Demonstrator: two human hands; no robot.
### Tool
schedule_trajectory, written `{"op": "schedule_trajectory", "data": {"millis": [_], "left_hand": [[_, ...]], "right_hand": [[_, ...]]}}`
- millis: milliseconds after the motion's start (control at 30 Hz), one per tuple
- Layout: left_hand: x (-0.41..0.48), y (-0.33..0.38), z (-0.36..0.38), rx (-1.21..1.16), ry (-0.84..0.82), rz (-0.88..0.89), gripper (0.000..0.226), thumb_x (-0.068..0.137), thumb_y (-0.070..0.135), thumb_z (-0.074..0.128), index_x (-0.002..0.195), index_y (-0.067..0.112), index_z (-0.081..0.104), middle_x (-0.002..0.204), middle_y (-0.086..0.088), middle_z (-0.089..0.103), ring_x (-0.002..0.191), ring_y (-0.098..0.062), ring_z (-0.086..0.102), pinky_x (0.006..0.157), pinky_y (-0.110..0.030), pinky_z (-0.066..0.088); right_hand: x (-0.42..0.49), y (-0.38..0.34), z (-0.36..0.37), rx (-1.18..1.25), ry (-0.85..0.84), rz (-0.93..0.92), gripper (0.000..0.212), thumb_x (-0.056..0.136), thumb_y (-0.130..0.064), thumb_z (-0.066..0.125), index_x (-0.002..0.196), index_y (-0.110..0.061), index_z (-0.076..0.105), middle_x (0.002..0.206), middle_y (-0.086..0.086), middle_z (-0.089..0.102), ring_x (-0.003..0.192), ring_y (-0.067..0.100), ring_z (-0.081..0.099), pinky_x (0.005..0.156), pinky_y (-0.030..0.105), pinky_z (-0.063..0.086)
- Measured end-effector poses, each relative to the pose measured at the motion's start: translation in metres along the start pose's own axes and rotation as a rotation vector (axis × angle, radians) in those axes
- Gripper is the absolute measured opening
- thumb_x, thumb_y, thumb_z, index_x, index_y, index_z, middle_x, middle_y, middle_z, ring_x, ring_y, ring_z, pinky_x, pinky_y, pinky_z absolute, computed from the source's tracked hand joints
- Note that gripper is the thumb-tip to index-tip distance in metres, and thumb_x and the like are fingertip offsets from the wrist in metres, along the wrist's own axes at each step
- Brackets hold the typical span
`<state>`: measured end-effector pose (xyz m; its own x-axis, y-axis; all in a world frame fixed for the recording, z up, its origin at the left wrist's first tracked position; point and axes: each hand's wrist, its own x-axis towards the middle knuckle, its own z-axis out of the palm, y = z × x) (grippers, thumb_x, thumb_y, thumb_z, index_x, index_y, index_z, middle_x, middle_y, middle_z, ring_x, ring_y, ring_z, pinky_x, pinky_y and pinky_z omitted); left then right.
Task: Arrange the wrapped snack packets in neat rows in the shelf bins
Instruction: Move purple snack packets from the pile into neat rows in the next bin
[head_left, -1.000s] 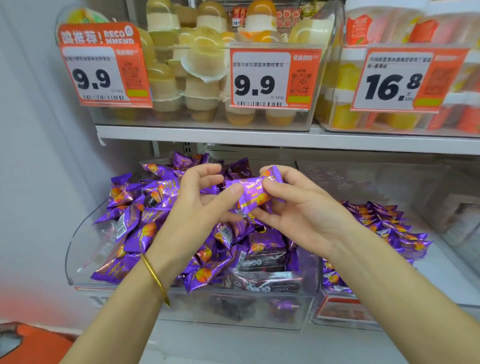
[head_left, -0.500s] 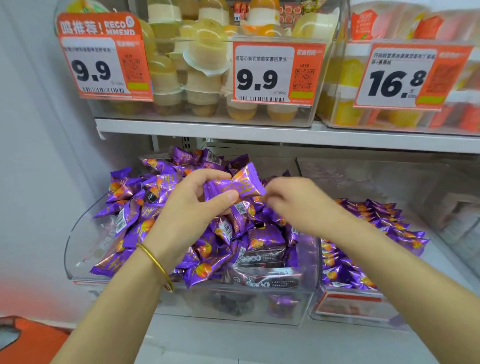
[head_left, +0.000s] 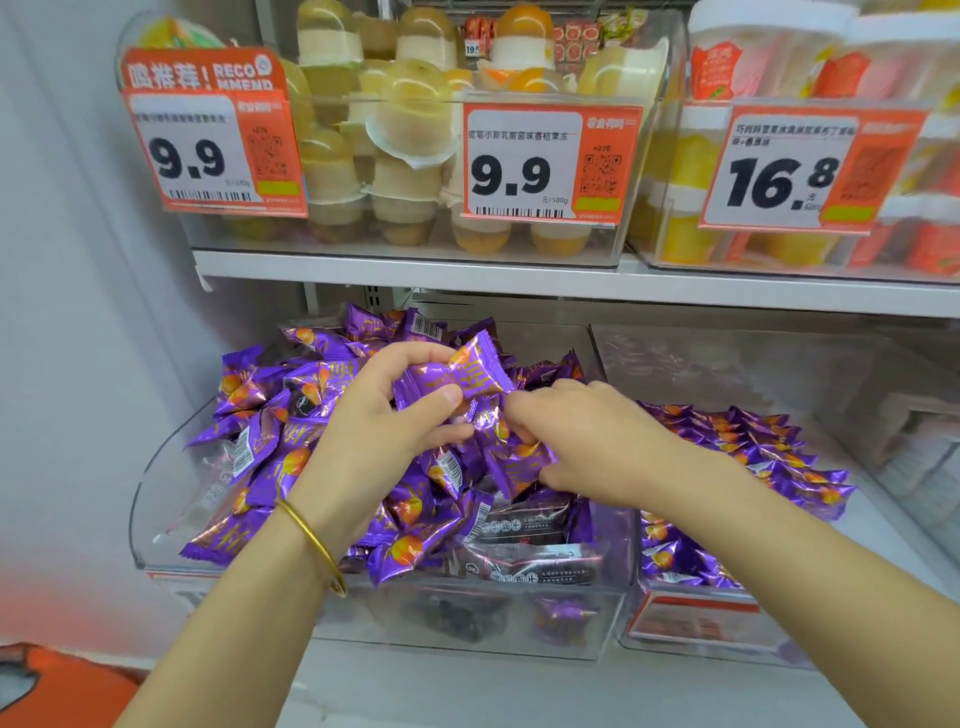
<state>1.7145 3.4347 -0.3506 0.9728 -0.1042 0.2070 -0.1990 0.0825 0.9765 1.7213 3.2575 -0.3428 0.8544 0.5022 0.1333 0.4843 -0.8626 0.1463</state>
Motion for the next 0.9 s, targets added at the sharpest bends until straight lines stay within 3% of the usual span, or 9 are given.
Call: {"op": "schedule_trajectory", "data": {"millis": [67,133,233,333,433,567,633,733,900], "left_hand": [[0.000,0.001,0.000,0.007,0.011,0.000,0.021,0.089,0.002,0.058,0.099,0.020,0.063,0.120,-0.016,0.056,0.094,-0.029,0.067,0.072,-0.027,0.057],[0.000,0.001,0.001,0.026,0.010,0.003,0.021,0.088,0.002,0.059,0.099,0.019,0.064,0.118,-0.011,0.057,0.090,-0.023,0.068,0.072,-0.025,0.057],[-0.002,0.001,0.004,0.035,-0.029,-0.020,0.022,0.088,-0.001,0.058,0.101,0.015,0.064,0.110,-0.007,0.063,0.083,-0.019,0.071,0.071,-0.026,0.057],[-0.002,0.004,0.009,-0.054,-0.086,-0.092,0.020,0.091,0.001,0.052,0.106,0.009,0.062,0.104,-0.010,0.068,0.082,-0.018,0.070,0.073,-0.031,0.059],[-0.003,0.008,0.010,-0.150,-0.125,-0.146,0.024,0.089,0.024,0.053,0.106,0.010,0.063,0.109,-0.010,0.067,0.095,-0.021,0.068,0.080,-0.038,0.058],[-0.001,0.002,0.005,0.103,-0.154,-0.093,0.056,0.061,0.051,0.080,0.108,0.027,0.062,0.111,0.001,0.068,0.098,-0.018,0.067,0.086,-0.035,0.053],[0.001,-0.002,0.004,0.196,-0.165,-0.081,0.063,0.051,0.048,0.082,0.108,0.031,0.060,0.106,0.003,0.070,0.098,-0.016,0.067,0.088,-0.034,0.051],[0.003,-0.006,0.004,0.207,-0.172,-0.061,0.059,0.057,0.033,0.087,0.108,0.028,0.059,0.099,0.003,0.072,0.091,-0.016,0.068,0.084,-0.031,0.053],[0.002,-0.007,0.003,0.265,-0.199,0.009,0.047,0.064,0.033,0.083,0.105,0.033,0.060,0.105,0.006,0.069,0.097,-0.015,0.067,0.092,-0.041,0.051]], "right_hand": [[-0.015,0.002,-0.009,0.188,0.058,-0.009,0.033,0.078,-0.013,0.061,0.089,-0.028,0.033,0.088,-0.010,0.047,0.084,0.015,0.046,0.068,0.033,0.035],[-0.031,-0.002,-0.020,0.447,0.114,0.000,0.036,0.076,-0.013,0.067,0.084,-0.030,0.037,0.081,-0.013,0.045,0.071,0.005,0.043,0.064,0.022,0.037],[-0.040,-0.007,-0.024,0.773,0.229,0.018,0.034,0.071,-0.013,0.076,0.083,-0.027,0.047,0.084,-0.011,0.050,0.069,0.006,0.045,0.062,0.016,0.038],[-0.032,-0.004,-0.018,0.742,0.329,0.069,0.034,0.069,-0.011,0.078,0.085,-0.025,0.052,0.090,-0.008,0.045,0.073,0.006,0.044,0.066,0.015,0.038],[-0.026,-0.002,-0.013,0.733,0.391,0.096,0.033,0.070,-0.010,0.077,0.088,-0.025,0.055,0.095,-0.010,0.040,0.078,-0.003,0.041,0.068,0.008,0.035],[-0.022,-0.002,-0.009,0.714,0.440,0.065,0.028,0.071,-0.013,0.078,0.089,-0.020,0.058,0.101,-0.004,0.041,0.081,-0.004,0.041,0.071,0.010,0.036],[-0.022,-0.002,-0.009,0.705,0.456,0.044,0.026,0.072,-0.013,0.078,0.089,-0.018,0.059,0.104,-0.002,0.042,0.083,-0.005,0.042,0.073,0.009,0.036],[-0.022,-0.001,-0.008,0.671,0.472,0.018,0.027,0.071,-0.009,0.077,0.090,-0.018,0.060,0.106,-0.002,0.043,0.085,-0.011,0.042,0.075,0.006,0.035],[-0.019,0.003,-0.006,0.712,0.397,0.010,0.030,0.071,-0.014,0.079,0.093,-0.022,0.060,0.116,-0.010,0.042,0.086,-0.016,0.043,0.072,0.005,0.036]]}}
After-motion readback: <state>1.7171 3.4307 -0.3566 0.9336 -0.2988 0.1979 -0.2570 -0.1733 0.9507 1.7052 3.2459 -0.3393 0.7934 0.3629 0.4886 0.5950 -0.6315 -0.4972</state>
